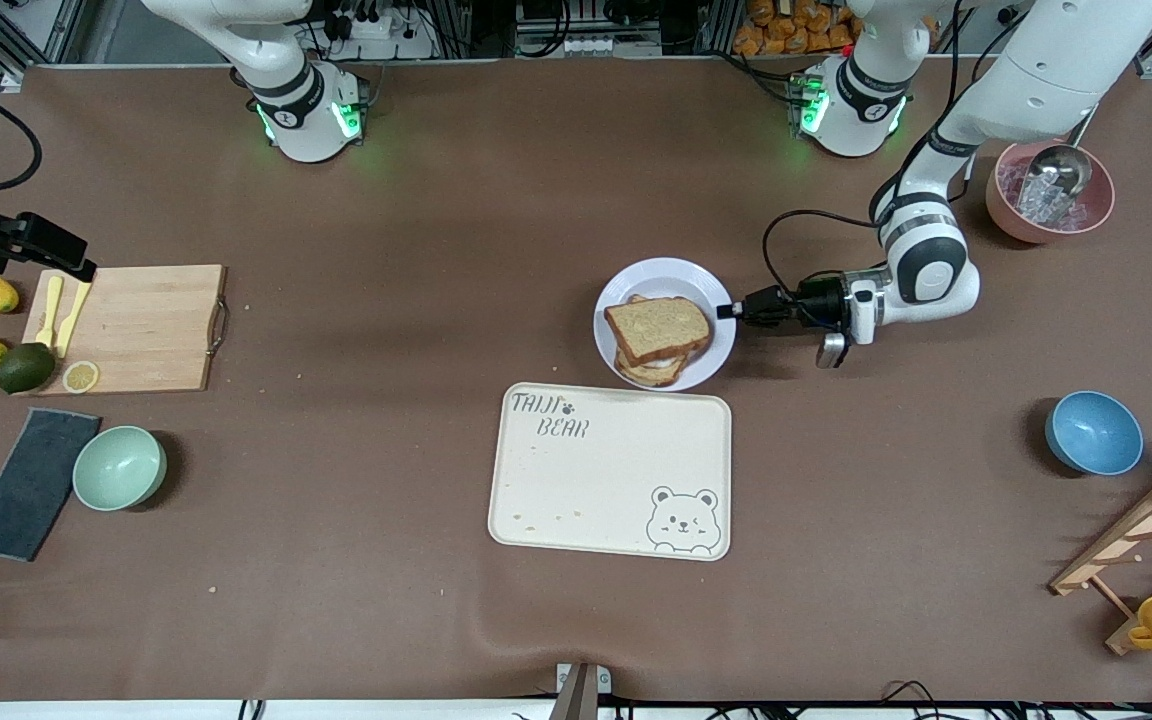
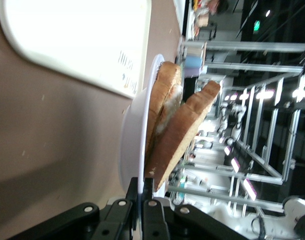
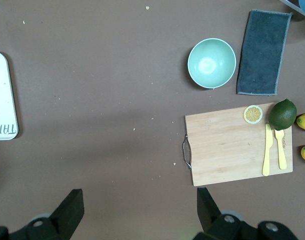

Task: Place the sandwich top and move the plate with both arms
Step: 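Slide the plate with the left gripper onto the bear tray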

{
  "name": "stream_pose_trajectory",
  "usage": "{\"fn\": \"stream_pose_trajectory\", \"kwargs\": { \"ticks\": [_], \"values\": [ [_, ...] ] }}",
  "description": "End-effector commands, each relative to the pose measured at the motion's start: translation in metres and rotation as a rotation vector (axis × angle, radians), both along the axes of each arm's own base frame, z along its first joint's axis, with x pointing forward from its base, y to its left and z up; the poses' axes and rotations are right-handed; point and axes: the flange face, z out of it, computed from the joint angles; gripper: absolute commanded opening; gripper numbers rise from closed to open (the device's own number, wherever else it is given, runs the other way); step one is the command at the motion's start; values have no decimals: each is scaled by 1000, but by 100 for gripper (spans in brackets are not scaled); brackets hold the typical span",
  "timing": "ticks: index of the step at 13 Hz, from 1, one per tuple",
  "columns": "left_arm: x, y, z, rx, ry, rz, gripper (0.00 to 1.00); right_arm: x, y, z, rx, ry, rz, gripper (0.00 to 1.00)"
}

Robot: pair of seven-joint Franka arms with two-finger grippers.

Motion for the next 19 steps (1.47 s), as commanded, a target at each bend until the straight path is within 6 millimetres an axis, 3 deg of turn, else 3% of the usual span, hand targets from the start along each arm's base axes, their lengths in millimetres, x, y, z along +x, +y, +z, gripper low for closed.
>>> {"fn": "stream_pose_trajectory", "kwargs": {
  "ticks": [1, 4, 7, 10, 12, 19],
  "values": [
    [26, -11, 17, -69, -43, 88, 0, 0, 0, -1, -4, 5, -17, 100],
    [53, -21, 17, -65, -57, 179, 0, 0, 0, -1, -4, 5, -17, 100],
    [83, -29, 3, -27, -65, 247, 0, 1, 0, -3, -4, 6, -16, 100],
    [88, -66, -34, -40, -104, 331, 0, 2, -1, -5, -3, 11, -19, 100],
    [91, -73, -55, -39, -146, 366, 0, 2, -1, -5, -3, 11, -19, 100],
    [103, -89, -59, 82, -158, 358, 0, 2, -1, -5, -3, 11, -19, 100]
  ]
}}
